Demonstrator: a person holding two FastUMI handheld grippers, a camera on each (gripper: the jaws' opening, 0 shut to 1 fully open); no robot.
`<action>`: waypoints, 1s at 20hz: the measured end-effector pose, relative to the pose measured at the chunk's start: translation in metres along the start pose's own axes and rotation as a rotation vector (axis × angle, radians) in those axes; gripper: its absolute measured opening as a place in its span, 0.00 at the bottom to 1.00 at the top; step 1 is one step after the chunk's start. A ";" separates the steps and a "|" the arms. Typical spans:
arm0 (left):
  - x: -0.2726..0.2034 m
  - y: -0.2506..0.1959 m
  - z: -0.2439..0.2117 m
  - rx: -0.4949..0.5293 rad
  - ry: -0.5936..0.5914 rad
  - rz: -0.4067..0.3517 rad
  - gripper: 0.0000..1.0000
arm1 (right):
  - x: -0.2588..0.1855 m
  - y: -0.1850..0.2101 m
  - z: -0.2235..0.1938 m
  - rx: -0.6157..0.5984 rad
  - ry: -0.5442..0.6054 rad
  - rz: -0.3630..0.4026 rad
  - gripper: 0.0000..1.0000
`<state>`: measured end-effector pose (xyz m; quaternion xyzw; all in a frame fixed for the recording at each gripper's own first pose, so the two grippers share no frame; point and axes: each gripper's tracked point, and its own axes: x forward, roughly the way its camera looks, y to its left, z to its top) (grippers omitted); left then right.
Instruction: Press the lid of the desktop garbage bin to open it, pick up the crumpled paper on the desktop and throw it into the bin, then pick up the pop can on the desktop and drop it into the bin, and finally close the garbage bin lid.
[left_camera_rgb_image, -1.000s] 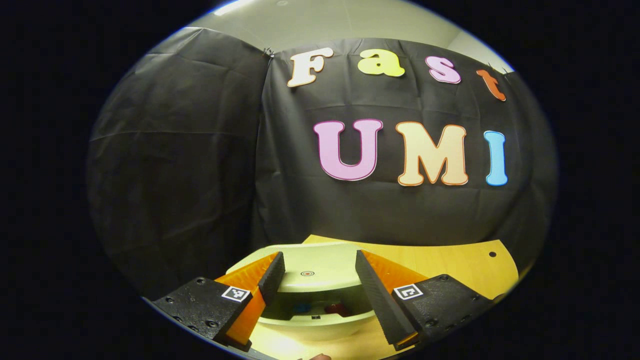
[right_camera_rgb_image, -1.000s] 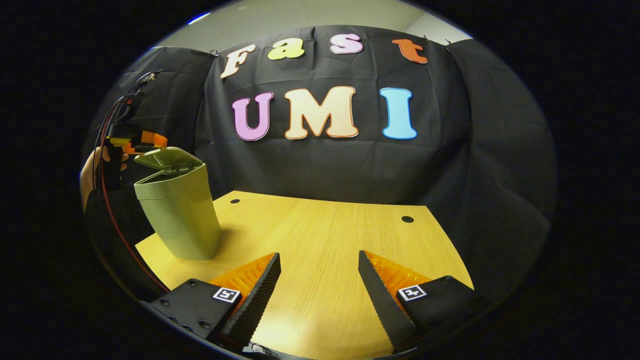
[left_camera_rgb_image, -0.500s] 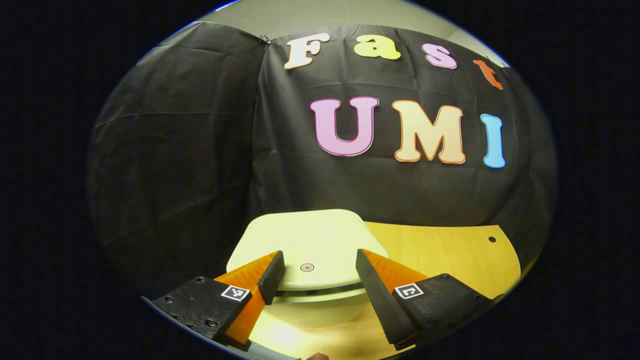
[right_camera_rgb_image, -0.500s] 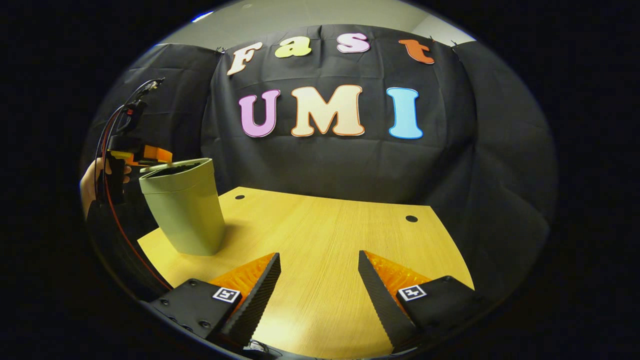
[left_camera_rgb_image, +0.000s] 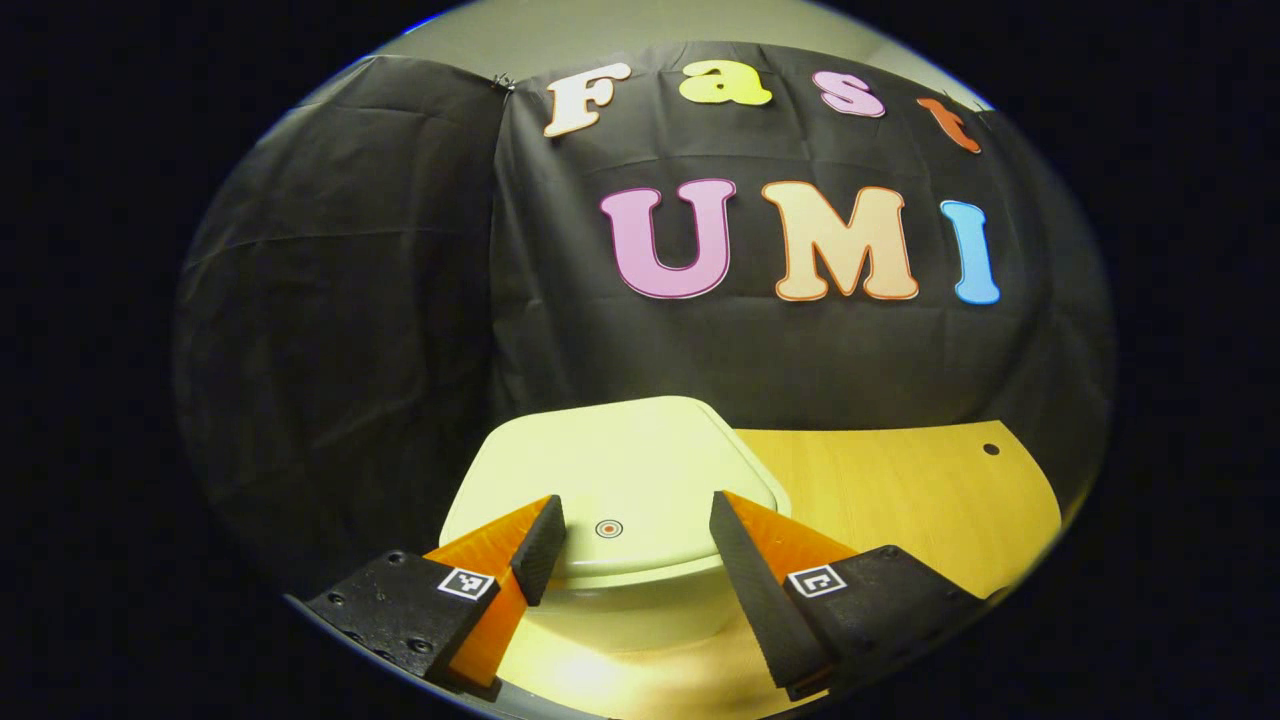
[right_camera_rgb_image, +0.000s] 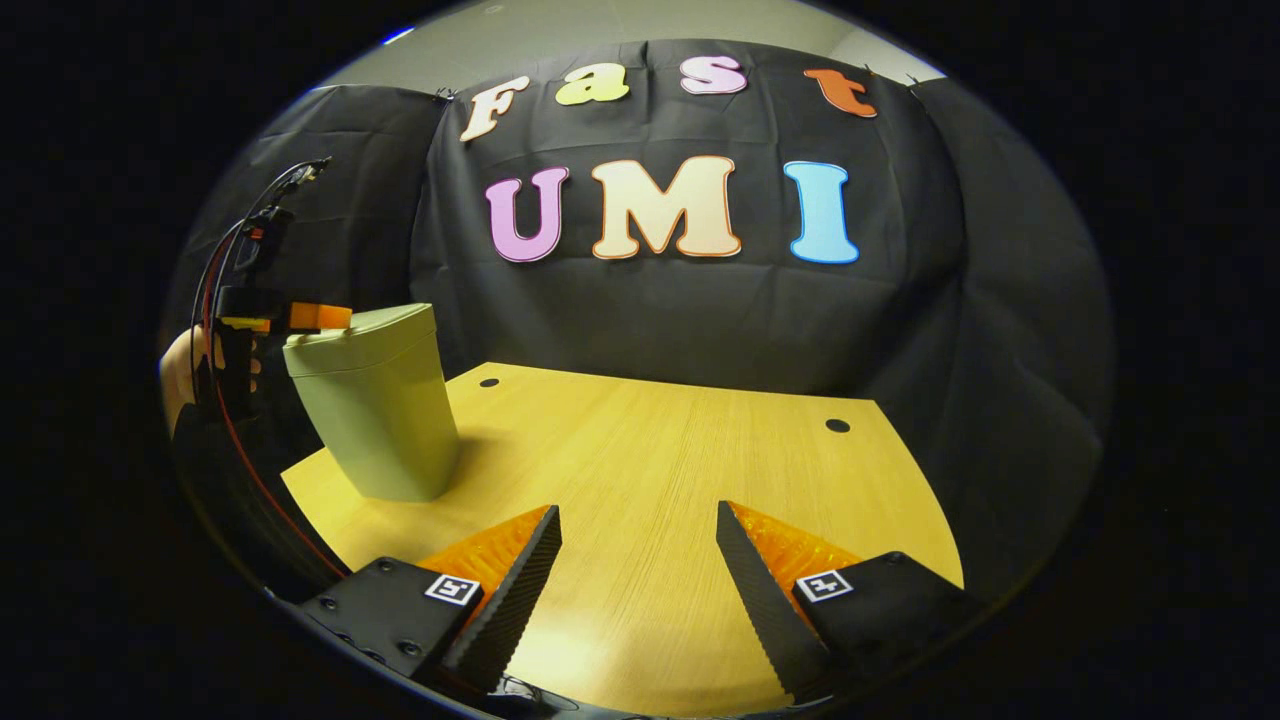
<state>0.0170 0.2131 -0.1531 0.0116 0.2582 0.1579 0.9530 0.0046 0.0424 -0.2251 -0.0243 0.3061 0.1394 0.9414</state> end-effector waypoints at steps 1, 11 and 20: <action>-0.002 -0.004 -0.003 -0.048 0.000 -0.027 0.91 | 0.000 0.004 0.000 -0.001 -0.004 0.014 0.98; -0.026 -0.041 0.067 -0.065 -0.266 -0.138 0.94 | -0.024 0.001 0.074 0.018 -0.193 0.017 0.99; -0.108 -0.151 0.116 -0.038 -0.565 -0.386 0.92 | -0.106 -0.030 0.167 0.074 -0.487 -0.110 0.98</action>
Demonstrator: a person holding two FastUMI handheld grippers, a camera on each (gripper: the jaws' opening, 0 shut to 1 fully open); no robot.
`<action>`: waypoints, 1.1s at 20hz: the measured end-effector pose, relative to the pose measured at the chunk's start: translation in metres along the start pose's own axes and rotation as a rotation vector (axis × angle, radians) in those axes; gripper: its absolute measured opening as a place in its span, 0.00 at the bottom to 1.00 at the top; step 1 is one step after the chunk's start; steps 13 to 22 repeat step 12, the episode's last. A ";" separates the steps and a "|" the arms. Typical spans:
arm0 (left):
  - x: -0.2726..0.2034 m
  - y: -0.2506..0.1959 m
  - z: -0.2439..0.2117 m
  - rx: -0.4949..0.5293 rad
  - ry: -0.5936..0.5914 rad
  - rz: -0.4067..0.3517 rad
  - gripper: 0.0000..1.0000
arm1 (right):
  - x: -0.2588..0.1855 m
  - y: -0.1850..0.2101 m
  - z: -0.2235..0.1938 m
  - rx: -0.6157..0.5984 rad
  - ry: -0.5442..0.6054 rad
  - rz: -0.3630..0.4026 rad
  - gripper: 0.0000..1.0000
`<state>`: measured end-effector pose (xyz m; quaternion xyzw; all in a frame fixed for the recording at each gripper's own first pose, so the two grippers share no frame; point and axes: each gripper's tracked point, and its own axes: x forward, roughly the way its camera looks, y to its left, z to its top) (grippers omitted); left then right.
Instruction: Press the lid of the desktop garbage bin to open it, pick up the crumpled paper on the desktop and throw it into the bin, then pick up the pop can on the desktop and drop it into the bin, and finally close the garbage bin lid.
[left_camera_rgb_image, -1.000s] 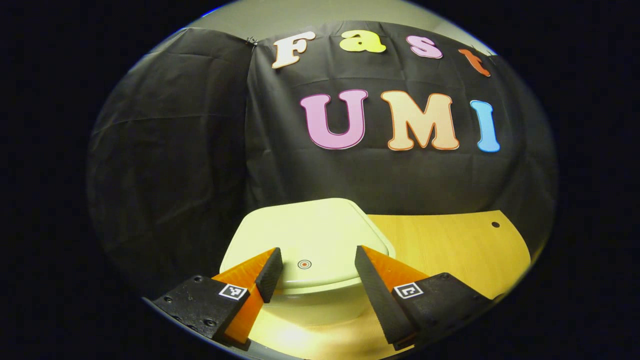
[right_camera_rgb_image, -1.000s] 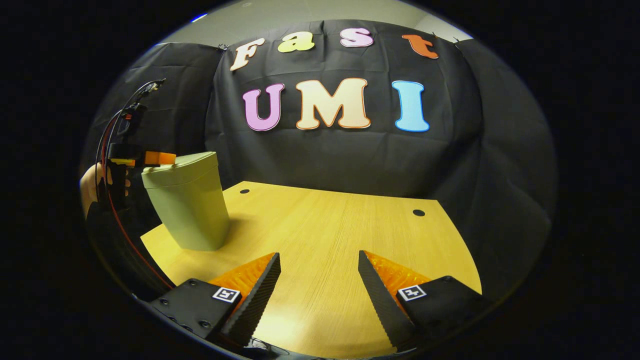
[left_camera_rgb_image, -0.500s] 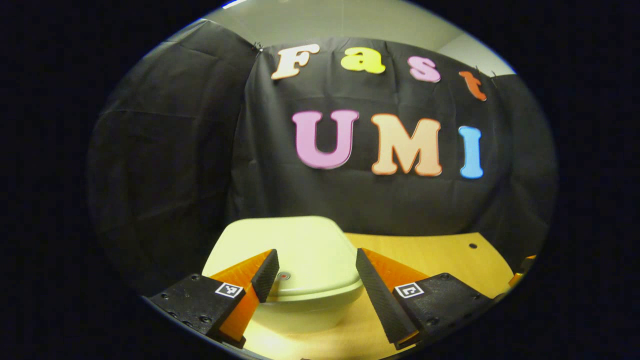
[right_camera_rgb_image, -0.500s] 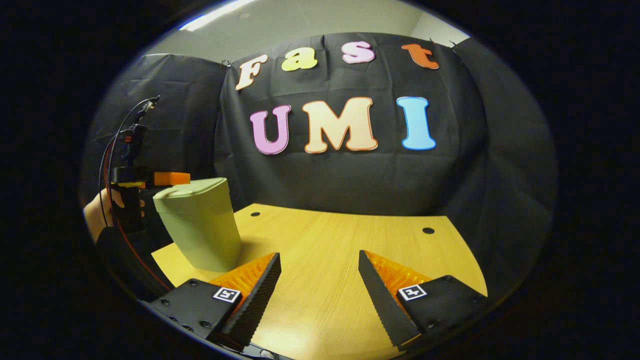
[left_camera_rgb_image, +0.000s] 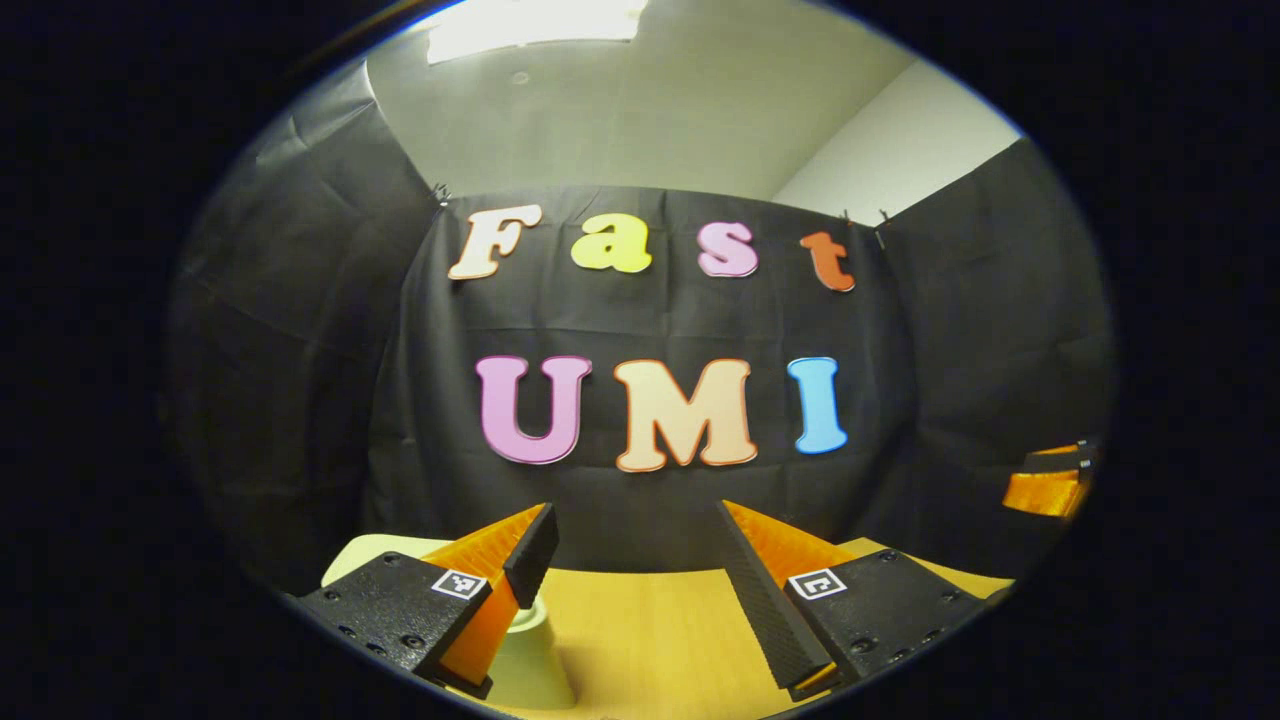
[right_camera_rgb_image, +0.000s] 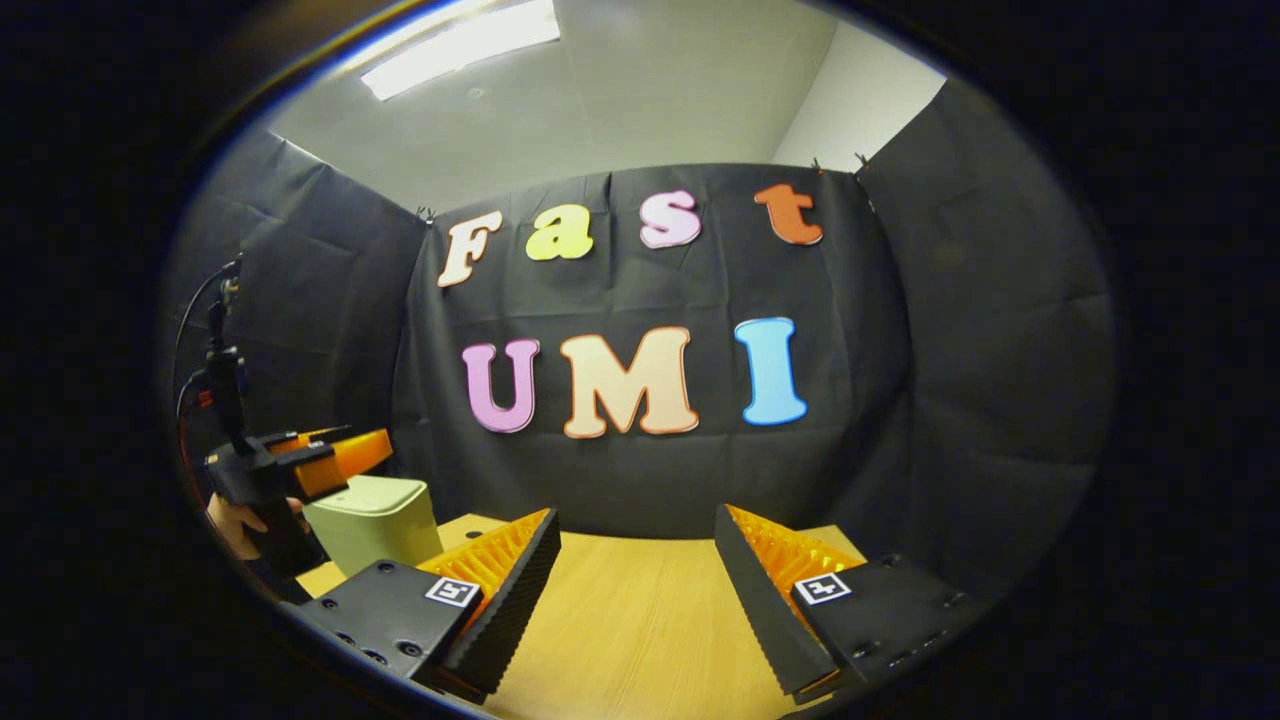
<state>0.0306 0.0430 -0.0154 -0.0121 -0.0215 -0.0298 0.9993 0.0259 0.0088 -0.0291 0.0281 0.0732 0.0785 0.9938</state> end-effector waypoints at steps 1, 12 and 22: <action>-0.003 -0.013 0.004 -0.009 -0.019 -0.024 0.95 | -0.004 -0.003 0.008 0.000 -0.020 -0.009 0.98; -0.014 -0.056 -0.001 -0.042 -0.006 -0.123 0.92 | -0.015 -0.009 0.016 0.007 -0.047 -0.048 0.98; -0.014 -0.056 -0.001 -0.042 -0.006 -0.123 0.92 | -0.015 -0.009 0.016 0.007 -0.047 -0.048 0.98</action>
